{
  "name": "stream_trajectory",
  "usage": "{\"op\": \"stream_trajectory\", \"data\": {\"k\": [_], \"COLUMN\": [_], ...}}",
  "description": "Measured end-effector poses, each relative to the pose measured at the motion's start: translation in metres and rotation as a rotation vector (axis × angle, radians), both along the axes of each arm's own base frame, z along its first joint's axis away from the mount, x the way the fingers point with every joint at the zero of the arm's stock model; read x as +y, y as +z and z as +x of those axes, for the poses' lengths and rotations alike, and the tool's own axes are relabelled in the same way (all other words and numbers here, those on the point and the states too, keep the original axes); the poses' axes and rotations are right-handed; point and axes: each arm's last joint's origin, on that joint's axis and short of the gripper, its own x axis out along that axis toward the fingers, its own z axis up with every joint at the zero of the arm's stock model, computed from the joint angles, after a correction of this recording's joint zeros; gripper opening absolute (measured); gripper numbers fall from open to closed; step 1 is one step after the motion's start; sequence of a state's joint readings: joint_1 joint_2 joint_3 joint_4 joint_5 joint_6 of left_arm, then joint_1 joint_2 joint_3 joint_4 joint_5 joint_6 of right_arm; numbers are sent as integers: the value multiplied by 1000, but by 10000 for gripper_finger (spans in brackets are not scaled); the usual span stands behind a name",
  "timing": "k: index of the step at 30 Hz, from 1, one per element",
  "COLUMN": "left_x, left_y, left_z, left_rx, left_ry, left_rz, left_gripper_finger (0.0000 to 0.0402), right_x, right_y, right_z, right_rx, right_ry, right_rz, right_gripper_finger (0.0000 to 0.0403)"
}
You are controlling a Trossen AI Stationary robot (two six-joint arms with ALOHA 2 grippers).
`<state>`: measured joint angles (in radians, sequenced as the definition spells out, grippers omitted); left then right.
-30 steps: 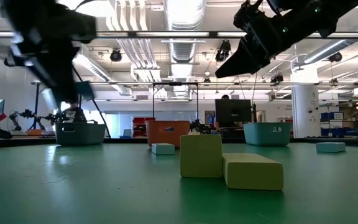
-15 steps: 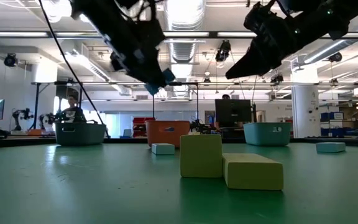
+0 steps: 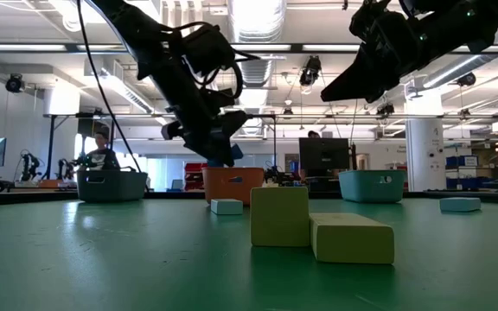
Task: Sort & place blocks by color
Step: Put the dark blue wooden block into the orange bin, then put the light blue wooden block into the gray bin
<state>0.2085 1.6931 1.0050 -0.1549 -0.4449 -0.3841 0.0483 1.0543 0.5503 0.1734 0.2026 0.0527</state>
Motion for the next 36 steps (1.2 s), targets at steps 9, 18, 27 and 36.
{"op": "stream_trajectory", "data": {"k": [9,18,27,36], "left_x": [0,-21,-88,-141], "left_y": [5,38,64,61], "left_z": [0,-7,-14,-19], "left_rx": [-31,-129,-190,-198], "left_ry": [-3,-68,-267,-461], "left_rz": [1,7,77,118], "left_gripper_finger": [223,229,230,231], "right_x": [0,0,0,5], "right_y": [-1,-3,-6,-17], "right_z": [1,0,-1,-9], "right_rx": [4,19,38,188], "right_ry": [0,-7,-45,-29], "right_rz": [-1,13,96,280], "right_gripper_finger": [73,73,73,72]}}
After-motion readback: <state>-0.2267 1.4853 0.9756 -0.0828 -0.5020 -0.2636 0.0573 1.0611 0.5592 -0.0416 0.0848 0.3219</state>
